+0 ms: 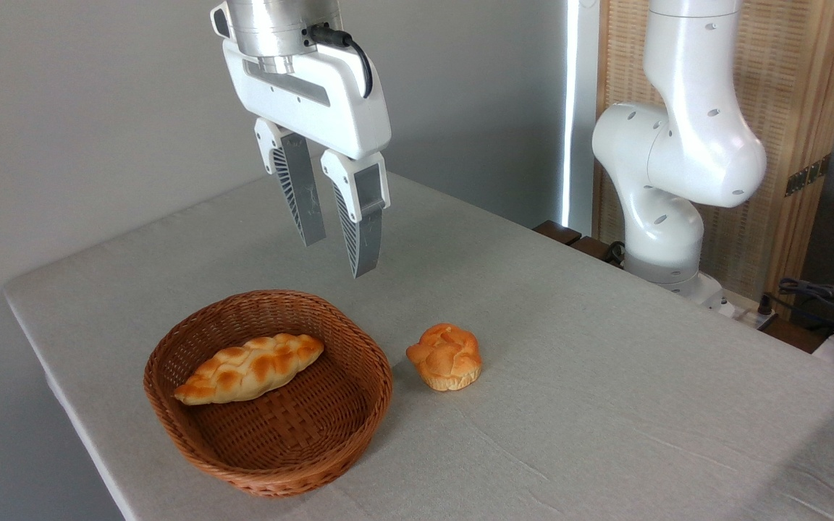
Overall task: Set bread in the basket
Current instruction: 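Move the open gripper over the round golden bun and lower it, then close the gripper on the round golden bun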
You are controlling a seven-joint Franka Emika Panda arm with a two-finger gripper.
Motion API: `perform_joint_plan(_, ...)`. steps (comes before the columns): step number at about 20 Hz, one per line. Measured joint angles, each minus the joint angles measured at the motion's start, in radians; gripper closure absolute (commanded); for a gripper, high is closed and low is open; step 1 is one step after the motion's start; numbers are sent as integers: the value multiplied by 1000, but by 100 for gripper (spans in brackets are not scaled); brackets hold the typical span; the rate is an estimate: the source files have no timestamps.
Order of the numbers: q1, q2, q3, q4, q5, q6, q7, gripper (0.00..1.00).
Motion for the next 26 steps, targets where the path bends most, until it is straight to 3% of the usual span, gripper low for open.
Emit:
perform_joint_plan(12, -3, -15, -4, -58, 0, -11, 0, 0)
perform_joint_plan(16, -24, -106, -6, -223, 0, 8, 1, 0)
perform_joint_plan(20, -40, -223, -6, -472, 13, 191, 6, 0)
perform_joint_plan(23, -40, -248, -4, -596, 63, 271, 22, 0)
perform_joint_plan(26, -40, -246, -4, -667, 70, 347, 30, 0)
